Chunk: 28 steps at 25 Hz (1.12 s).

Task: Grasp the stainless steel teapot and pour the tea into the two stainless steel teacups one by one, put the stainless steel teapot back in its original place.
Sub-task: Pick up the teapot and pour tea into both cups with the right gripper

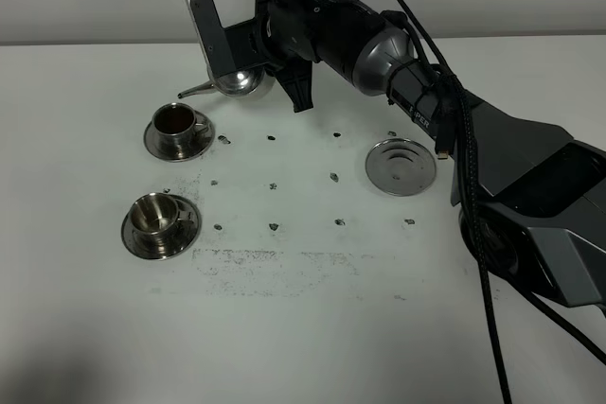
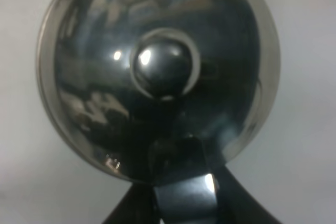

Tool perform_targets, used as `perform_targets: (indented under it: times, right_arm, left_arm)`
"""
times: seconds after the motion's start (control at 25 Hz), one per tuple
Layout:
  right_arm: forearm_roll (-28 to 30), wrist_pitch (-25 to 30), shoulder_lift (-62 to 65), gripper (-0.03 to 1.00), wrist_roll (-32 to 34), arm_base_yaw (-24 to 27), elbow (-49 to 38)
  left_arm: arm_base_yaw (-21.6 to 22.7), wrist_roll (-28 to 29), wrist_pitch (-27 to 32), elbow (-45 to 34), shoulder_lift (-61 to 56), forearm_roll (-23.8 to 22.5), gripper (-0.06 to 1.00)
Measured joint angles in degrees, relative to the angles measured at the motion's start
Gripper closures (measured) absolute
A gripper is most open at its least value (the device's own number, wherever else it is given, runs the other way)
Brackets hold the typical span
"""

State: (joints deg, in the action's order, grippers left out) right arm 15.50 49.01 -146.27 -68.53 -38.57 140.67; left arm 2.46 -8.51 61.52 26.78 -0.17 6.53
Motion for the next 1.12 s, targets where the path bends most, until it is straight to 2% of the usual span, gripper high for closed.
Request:
perform_targets:
  times: [0.28, 0.48, 0.64, 0.96, 1.12]
  right_arm:
    - [-4.3, 3.1, 3.6, 0.77, 6.0, 0.2, -2.0]
    - [-6.3, 5.1, 9.4, 0.77, 10.4, 0.2, -8.1]
    - [-9.4, 7.7, 13.1, 0.77, 16.6, 0.2, -13.6]
    - [-15.1, 4.7, 20.5, 0.77, 29.7, 0.3, -27.8]
    - [-17.6, 3.7, 21.1, 0.77, 37.5, 0.3, -31.0]
  left_arm:
    - [0.0, 0.0, 0.0, 0.0, 0.0, 0.0, 0.36]
    - [0.0, 0.0, 0.0, 0.0, 0.0, 0.0, 0.36]
    - [0.0, 0.0, 0.0, 0.0, 0.0, 0.0, 0.36]
    - [0.0, 0.0, 0.0, 0.0, 0.0, 0.0, 0.36]
    - [0.0, 0.0, 0.0, 0.0, 0.0, 0.0, 0.36]
